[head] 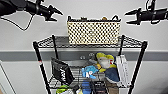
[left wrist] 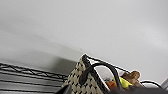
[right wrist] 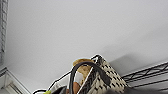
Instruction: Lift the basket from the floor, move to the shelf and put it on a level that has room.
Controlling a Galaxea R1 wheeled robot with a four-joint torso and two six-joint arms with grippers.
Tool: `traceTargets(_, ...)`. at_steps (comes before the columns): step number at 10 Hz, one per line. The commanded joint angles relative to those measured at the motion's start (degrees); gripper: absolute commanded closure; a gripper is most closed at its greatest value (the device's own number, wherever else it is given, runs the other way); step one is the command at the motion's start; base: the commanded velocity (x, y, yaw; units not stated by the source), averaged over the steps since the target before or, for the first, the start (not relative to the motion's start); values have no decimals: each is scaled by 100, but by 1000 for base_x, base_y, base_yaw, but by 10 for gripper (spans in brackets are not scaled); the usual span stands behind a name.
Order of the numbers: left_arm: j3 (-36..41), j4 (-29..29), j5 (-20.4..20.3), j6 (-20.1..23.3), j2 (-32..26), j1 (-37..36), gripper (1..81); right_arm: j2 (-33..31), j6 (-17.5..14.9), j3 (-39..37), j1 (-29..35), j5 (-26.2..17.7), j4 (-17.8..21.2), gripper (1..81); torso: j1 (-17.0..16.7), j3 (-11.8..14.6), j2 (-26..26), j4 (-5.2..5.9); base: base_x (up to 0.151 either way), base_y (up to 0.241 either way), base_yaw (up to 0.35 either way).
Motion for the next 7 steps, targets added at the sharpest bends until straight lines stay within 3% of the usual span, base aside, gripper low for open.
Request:
traceTargets(1,888,-69,-50,-60,-724,-966,10,-661,77,693,1026,4,88,10,0,0,0,0,0,0,0)
traceTargets(7,2274,28,161,-60,-2374,-966,10,-2057,86,1642,1000,-584,-25,10,-2,2,-2,0,0,0,0)
